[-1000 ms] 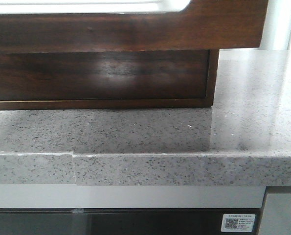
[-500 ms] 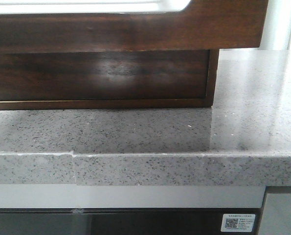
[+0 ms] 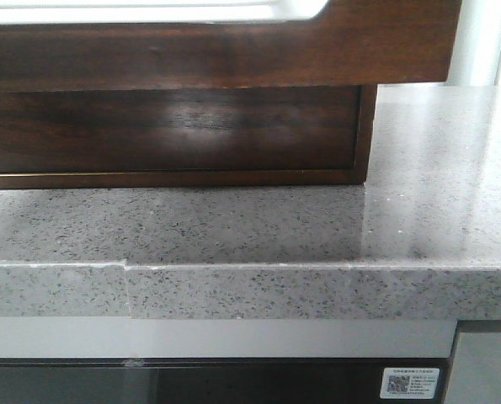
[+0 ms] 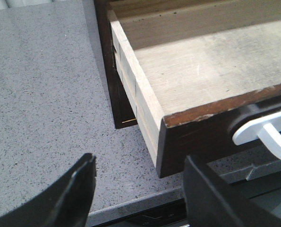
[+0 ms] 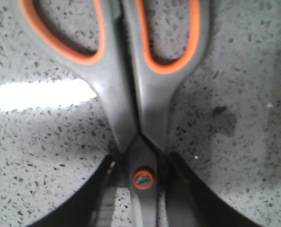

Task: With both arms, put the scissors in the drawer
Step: 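Lower the right gripper onto the grey-orange scissors and grasp them, then carry the scissors with the right gripper into the open drawer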

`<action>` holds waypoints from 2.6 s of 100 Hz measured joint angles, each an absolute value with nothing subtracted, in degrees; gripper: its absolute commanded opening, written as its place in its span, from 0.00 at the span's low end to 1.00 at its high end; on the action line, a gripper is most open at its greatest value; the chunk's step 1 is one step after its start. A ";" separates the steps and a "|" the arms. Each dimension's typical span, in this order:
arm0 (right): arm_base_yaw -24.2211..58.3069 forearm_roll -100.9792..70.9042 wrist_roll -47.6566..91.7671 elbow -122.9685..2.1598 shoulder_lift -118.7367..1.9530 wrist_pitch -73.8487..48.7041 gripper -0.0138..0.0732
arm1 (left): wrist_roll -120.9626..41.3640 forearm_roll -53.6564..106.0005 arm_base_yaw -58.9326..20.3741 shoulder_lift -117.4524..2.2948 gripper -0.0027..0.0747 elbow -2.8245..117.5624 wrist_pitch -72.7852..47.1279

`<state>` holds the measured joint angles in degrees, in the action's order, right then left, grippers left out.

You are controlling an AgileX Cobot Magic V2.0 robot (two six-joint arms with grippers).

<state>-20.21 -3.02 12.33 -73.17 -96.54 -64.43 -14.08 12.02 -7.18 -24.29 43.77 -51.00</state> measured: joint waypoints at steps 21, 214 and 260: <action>-20.21 -3.02 12.80 -73.17 -96.54 -64.70 0.18 | -14.08 12.02 -7.18 -24.29 0.54 43.77 -51.00; 40.15 -4.58 53.64 -98.10 -83.92 -64.96 0.15 | -14.08 12.02 -7.31 -24.29 0.54 43.77 -49.78; 43.19 5.35 51.46 -98.13 -93.32 -64.84 0.18 | -14.08 12.02 -7.31 -24.29 0.54 43.77 -49.78</action>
